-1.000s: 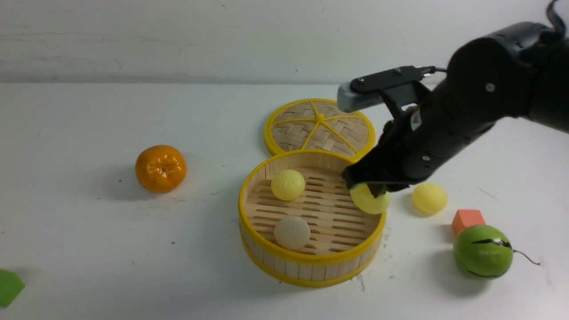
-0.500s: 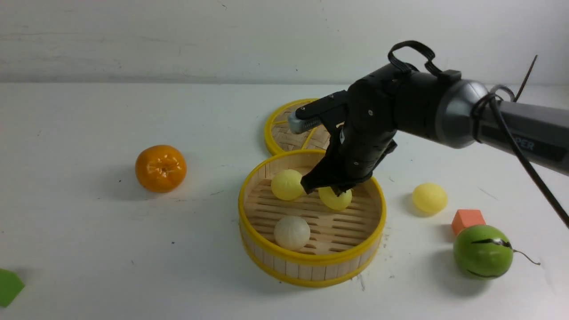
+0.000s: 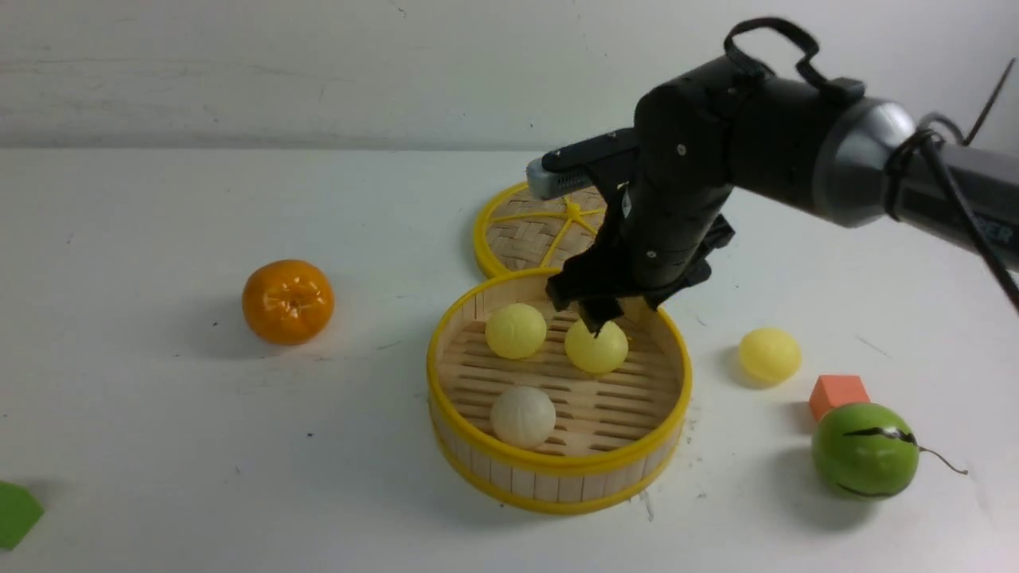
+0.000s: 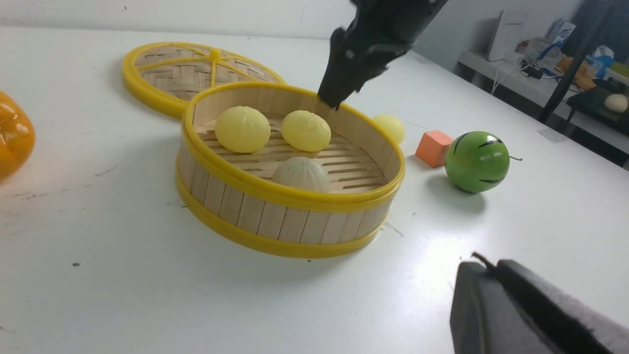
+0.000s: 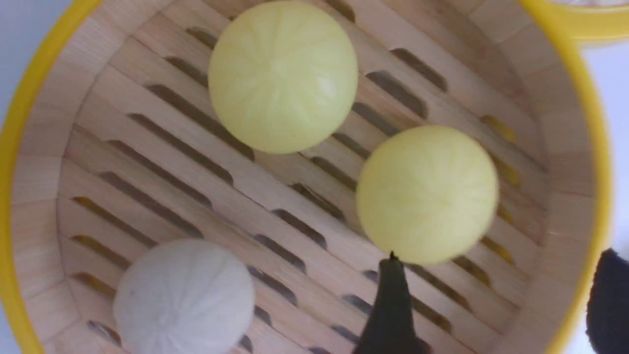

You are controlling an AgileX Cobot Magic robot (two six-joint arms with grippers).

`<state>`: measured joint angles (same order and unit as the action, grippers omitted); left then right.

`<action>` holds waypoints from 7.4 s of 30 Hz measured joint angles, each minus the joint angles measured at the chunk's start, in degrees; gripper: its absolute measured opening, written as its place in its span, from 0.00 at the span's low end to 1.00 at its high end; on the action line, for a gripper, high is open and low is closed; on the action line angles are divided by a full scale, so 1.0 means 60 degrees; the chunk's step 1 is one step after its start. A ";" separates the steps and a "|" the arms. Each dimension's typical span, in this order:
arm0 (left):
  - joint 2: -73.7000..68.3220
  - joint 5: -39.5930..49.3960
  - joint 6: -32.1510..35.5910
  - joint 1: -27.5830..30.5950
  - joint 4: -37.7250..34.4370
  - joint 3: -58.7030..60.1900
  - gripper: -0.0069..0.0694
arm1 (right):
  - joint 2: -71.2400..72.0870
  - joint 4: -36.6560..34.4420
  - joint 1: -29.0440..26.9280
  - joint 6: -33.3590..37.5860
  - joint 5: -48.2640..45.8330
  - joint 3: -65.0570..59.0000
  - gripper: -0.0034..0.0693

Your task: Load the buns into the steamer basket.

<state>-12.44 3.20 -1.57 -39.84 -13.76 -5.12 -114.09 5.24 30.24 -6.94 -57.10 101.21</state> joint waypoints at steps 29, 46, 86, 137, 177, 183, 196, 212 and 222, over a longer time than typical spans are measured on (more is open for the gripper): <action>0.0000 0.0000 0.0000 0.0000 0.0000 0.0000 0.13 | -0.0757 -0.1989 -0.3805 0.0586 0.1040 -0.1331 0.58; 0.0000 0.0000 0.0000 0.0000 -0.0003 0.0000 0.14 | -0.1081 -0.2008 -0.3805 0.0690 0.1370 -0.1322 0.43; 0.0000 0.0000 0.0000 0.0000 -0.0011 0.0000 0.18 | 0.0900 -0.3127 -0.0298 0.1959 0.2502 -0.3001 0.07; 0.0000 0.0000 0.0000 0.0000 -0.0002 0.0000 0.22 | 1.3710 -0.0874 -0.1301 -0.0663 -0.0098 -1.0228 0.02; 0.0000 -0.0037 0.0000 0.0012 0.0016 0.0002 0.27 | 1.9112 -0.1037 -0.4649 0.0210 0.5837 -1.7059 0.05; 0.0538 -0.0288 -0.0374 0.2795 -0.0042 0.0050 0.20 | 1.9116 -0.1037 -0.4649 0.0192 0.5837 -1.7059 0.05; 0.2173 0.3078 -0.1576 0.6032 0.1096 0.1146 0.07 | 1.9123 -0.1037 -0.4649 0.0192 0.5837 -1.7059 0.07; 0.2173 0.3052 -0.1756 0.6044 0.1116 0.1146 0.07 | 1.9123 -0.1037 -0.4649 0.0192 0.5837 -1.7051 0.09; 0.2173 0.3052 -0.1756 0.6044 0.1116 0.1146 0.07 | 1.9123 -0.1037 -0.4649 0.0192 0.5837 -1.7051 0.10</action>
<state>0.59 21.51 -12.11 -3.57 -7.06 1.76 0.65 -0.98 2.35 -5.79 -22.08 -1.10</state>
